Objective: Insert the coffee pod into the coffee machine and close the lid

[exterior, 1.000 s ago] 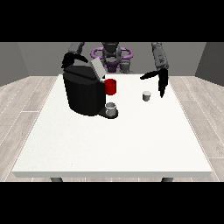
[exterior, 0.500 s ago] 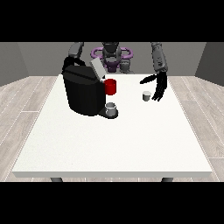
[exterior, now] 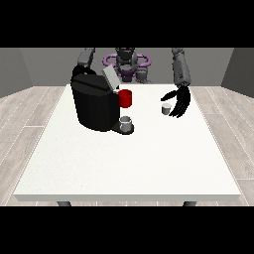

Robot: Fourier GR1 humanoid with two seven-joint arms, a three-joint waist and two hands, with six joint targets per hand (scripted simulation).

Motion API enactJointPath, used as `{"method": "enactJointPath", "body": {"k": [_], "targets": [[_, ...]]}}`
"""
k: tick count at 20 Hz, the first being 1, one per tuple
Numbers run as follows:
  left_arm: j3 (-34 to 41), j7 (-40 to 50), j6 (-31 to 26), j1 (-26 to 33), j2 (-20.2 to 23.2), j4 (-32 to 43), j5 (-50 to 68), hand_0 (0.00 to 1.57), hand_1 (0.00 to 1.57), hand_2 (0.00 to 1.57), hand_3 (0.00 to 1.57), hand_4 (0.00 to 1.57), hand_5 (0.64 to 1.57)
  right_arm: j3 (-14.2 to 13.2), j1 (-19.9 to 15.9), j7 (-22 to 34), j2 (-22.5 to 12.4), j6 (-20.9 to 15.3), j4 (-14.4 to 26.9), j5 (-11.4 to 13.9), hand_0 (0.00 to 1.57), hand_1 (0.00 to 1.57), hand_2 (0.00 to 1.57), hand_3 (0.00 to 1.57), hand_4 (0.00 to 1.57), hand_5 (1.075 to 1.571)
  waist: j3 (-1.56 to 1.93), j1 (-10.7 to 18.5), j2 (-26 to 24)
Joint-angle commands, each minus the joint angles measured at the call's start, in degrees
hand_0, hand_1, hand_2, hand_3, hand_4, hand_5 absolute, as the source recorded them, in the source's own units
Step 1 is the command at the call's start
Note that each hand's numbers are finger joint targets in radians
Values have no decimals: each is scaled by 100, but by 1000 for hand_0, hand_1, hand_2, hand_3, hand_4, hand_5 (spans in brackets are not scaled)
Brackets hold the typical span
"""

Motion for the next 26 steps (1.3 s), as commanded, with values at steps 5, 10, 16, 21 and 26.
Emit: {"method": "enactJointPath", "body": {"k": [5, 10, 16, 21, 26], "targets": [[-82, -430, 554, -275, 22, 260, -491, 719, 719, 851, 619, 151, 1571, -300, -243, 74, -189, 162, 249, -210, 0, 0, 0, 0, 434, 1571, 1, 101, 79], [-37, -511, 976, -282, -149, 638, -701, 824, 824, 972, 737, 389, 1571, -95, -4, 133, -23, 20, 129, -54, 0, 0, 0, 0, 487, 1571, 0, 39, -107], [-116, -643, 1302, -467, 113, 934, -1081, 899, 899, 1011, 776, 309, 1571, -78, -257, 107, 89, -49, -71, -107, 0, 0, 0, 0, 492, 1571, 0, -79, 239], [-206, -673, 926, -642, 92, 905, -1182, 1225, 1225, 1358, 1305, 473, 1571, -285, -210, 178, -63, 22, 131, -226, 0, 0, 0, 0, 535, 1571, 1, -7, -91], [-134, -1173, 433, -947, 219, 707, -1006, 1477, 1477, 1470, 1410, 632, 1571, -291, -155, 135, -8, 1, 332, -306, 0, 0, 0, 0, 398, 1571, 2, 54, -184]]}}
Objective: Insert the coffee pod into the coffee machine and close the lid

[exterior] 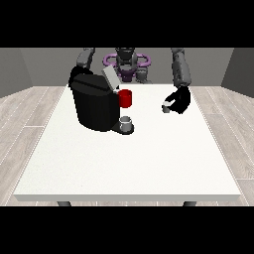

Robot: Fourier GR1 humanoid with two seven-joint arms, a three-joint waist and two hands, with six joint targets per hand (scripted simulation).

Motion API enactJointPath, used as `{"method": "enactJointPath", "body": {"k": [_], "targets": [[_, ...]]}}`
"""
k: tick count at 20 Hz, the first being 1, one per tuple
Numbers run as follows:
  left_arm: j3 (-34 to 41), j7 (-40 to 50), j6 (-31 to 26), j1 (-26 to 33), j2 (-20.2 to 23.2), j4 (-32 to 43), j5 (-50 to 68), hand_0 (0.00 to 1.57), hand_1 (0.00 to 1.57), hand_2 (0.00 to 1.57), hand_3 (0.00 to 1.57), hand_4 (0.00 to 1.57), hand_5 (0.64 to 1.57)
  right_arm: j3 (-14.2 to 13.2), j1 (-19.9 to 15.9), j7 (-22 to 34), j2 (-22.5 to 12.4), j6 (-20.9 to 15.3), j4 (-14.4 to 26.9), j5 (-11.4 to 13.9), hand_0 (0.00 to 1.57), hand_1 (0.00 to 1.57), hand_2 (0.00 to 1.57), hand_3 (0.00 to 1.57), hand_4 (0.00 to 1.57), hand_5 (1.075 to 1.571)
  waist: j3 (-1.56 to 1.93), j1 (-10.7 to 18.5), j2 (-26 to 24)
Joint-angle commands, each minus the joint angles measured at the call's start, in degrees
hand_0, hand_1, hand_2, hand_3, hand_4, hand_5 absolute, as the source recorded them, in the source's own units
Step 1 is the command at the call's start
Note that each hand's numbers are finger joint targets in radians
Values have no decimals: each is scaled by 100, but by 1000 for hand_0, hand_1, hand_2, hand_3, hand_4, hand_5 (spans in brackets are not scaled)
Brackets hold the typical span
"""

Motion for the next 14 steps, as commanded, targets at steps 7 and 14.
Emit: {"method": "enactJointPath", "body": {"k": [7, 14], "targets": [[-209, 439, -731, -763, -318, -528, -77, 1243, 1243, 1327, 1315, 535, 1571, -123, -219, -8, 125, -182, 780, -95, 0, 0, 0, 0, 459, 1571, 1, 166, -534], [-276, 752, -947, -881, -464, -810, -220, 1256, 1256, 1331, 1292, 545, 1571, -373, -212, -351, -153, 179, 1208, -217, 0, 0, 0, 0, 443, 1571, 1, 210, -633]]}}
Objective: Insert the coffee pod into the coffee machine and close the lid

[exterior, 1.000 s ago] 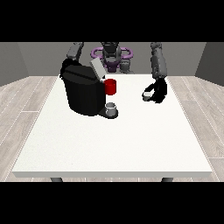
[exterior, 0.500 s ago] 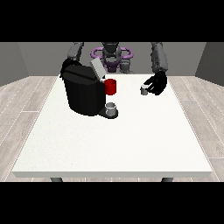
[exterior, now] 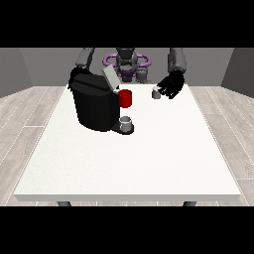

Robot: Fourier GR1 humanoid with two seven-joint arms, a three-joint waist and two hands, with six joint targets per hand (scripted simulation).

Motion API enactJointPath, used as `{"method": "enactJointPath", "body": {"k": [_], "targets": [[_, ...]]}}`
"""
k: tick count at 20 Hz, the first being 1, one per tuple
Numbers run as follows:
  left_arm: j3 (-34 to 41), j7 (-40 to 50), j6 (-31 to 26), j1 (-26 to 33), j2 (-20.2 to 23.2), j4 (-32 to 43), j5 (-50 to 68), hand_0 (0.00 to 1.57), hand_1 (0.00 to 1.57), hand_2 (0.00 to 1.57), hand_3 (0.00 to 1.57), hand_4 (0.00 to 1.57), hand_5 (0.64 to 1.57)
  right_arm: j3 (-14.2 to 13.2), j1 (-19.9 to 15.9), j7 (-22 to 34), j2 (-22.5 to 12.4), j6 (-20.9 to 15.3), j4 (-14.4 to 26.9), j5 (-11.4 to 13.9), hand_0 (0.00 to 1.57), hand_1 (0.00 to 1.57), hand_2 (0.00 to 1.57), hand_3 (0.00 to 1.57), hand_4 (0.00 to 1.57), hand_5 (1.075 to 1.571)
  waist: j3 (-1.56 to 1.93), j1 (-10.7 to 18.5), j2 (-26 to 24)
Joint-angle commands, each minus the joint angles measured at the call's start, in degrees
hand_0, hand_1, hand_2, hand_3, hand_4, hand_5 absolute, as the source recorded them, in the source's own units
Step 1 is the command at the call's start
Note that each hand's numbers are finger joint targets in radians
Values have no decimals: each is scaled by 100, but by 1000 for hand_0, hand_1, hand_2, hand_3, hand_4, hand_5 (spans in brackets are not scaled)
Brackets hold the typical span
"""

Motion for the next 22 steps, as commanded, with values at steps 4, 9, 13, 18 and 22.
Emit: {"method": "enactJointPath", "body": {"k": [4, 9, 13, 18, 22], "targets": [[41, 455, -307, -556, -122, -208, -21, 1255, 1255, 1332, 1288, 556, 1571, 45, -109, -32, 114, -7, 112, -30, 0, 0, 0, 0, 492, 1571, 0, -147, -134], [149, 455, -72, -711, -64, -237, -111, 1072, 1072, 1218, 1232, 520, 1571, 422, 106, -116, 167, -55, -72, -121, 0, 0, 0, 0, 496, 1571, -2, -358, -74], [540, 852, -433, -1455, 375, -21, 95, 1211, 1211, 1253, 1199, 507, 1571, 434, -291, 122, 120, 129, -352, 13, 0, 0, 0, 0, 504, 1571, -3, -751, 154], [478, 935, -469, -1688, 293, -116, 9, 1260, 1260, 1318, 1258, 490, 1571, 360, -257, -157, 55, 51, -214, 130, 0, 0, 0, 0, 492, 1571, -1, -744, 339], [615, 558, -244, -1568, 542, 137, -39, 1282, 1282, 1329, 1263, 517, 1571, 485, -512, 549, 12, -24, -869, 158, 0, 0, 0, 0, 509, 1571, -6, -1060, 578]]}}
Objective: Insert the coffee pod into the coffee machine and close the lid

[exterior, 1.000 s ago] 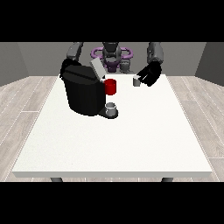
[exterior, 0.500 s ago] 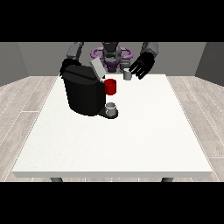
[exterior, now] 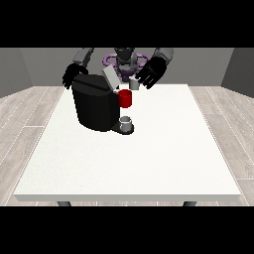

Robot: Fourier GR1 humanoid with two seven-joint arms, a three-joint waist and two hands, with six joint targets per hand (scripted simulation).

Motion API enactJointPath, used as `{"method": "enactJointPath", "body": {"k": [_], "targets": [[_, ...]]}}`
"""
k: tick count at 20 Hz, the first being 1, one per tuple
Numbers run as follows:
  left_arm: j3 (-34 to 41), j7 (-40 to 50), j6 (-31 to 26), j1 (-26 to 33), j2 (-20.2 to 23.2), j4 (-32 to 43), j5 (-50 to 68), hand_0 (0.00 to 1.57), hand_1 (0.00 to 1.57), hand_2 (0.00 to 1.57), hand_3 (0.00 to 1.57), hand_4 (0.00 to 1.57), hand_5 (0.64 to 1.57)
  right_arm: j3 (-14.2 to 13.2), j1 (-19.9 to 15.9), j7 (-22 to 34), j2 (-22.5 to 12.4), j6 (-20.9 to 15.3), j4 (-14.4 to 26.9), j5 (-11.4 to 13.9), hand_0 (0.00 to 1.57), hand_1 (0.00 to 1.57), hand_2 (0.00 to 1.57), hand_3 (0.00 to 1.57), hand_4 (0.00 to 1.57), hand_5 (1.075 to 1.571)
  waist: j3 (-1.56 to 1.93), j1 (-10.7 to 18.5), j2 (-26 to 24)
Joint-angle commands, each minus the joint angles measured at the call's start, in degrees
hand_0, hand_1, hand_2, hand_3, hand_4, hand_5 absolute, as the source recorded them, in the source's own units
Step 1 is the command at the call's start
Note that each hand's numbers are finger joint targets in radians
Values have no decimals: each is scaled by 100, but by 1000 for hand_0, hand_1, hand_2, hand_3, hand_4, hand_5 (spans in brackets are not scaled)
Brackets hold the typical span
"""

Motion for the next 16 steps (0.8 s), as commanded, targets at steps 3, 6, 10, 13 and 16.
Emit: {"method": "enactJointPath", "body": {"k": [3, 6, 10, 13, 16], "targets": [[-145, 48, 235, -59, -304, -111, -170, 1262, 1262, 1297, 1237, 494, 1571, -412, -420, 30, -233, -155, 105, -46, 0, 0, 0, 0, 549, 1571, 0, 157, 204], [71, 227, -165, -521, 12, 92, -39, 1306, 1306, 1328, 1245, 487, 1571, 40, -267, 195, 75, -259, -132, 165, 0, 0, 0, 0, 520, 1571, -1, -106, 165], [-13, 347, -101, -374, -114, 147, -157, 1283, 1283, 1314, 1222, 504, 1571, -58, 9, 10, -57, -47, -129, 35, 0, 0, 0, 0, 526, 1571, 0, -203, 144], [-62, 161, 16, -313, -210, 60, -199, 1316, 1316, 1328, 1225, 510, 1571, -261, -75, 36, -199, -51, -61, -29, 0, 0, 0, 0, 481, 1571, 1, -119, 269], [-46, 49, -83, -298, -174, 46, -179, 1260, 1260, 1298, 1208, 511, 1571, -426, -170, 97, -239, -132, -41, -97, 0, 0, 0, 0, 514, 1571, 0, 12, 263]]}}
